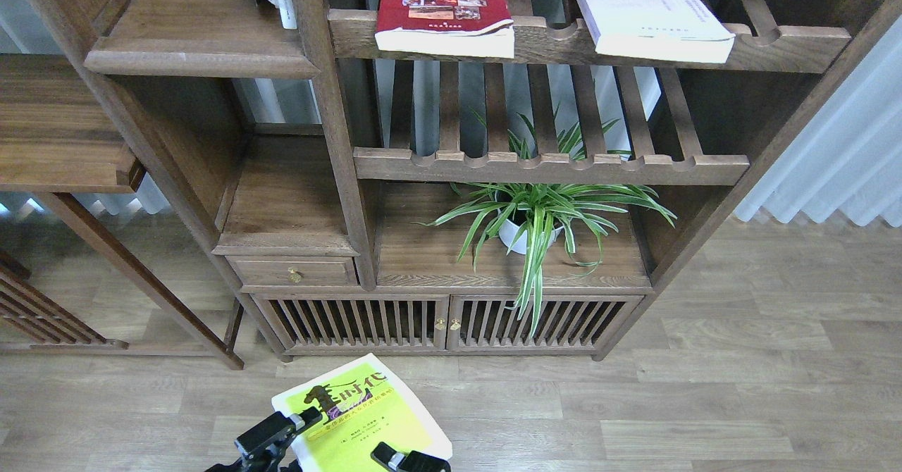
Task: Organize books on shelf
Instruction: 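Grasp the paperback with the left gripper from the right gripper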
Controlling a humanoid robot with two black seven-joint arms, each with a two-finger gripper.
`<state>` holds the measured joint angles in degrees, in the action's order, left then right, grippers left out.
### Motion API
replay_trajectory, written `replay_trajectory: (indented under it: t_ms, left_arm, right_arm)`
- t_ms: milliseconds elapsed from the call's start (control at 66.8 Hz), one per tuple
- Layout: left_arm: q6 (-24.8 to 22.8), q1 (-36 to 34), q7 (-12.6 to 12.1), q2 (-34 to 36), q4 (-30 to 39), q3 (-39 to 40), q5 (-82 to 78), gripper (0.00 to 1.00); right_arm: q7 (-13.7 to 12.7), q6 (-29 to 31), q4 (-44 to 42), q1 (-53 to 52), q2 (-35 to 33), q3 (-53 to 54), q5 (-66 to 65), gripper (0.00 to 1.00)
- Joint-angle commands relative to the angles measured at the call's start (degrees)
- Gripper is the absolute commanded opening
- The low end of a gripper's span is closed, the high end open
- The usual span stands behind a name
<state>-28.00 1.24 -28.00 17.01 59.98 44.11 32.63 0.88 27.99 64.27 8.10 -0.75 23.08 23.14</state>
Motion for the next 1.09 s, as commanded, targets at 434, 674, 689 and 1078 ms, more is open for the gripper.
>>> replay_trajectory:
  t_ms: [434,674,689,1078]
  left_arm:
    - [0.00,0.16,0.00,0.31,-0.47,-1.13,1.38,0.08]
    - [0.00,-0.19,0.00,0.84,-0.30,-1.31,-0.20,0.03]
    - [0.00,-0.10,0.00,1.01,-0.30,-1.13,-0.64,0.03]
    - [0.00,0.34,0.00,3.12,-0.12,3.79,-5.12,0.02]
  right_arm:
    - [-0.27,0.01,0.16,0.25,-0.22,-0.23,-0.02,0.03]
    - [-0.18,0.01,0.07,0.25,-0.22,-0.14,-0.11,0.06]
    - [-0.09,0.01,0.07,0.25,-0.22,-0.05,-0.11,0.07]
    - [0.79,0.01,-3.00,-1.77,-5.14,1.97,-1.43,0.98]
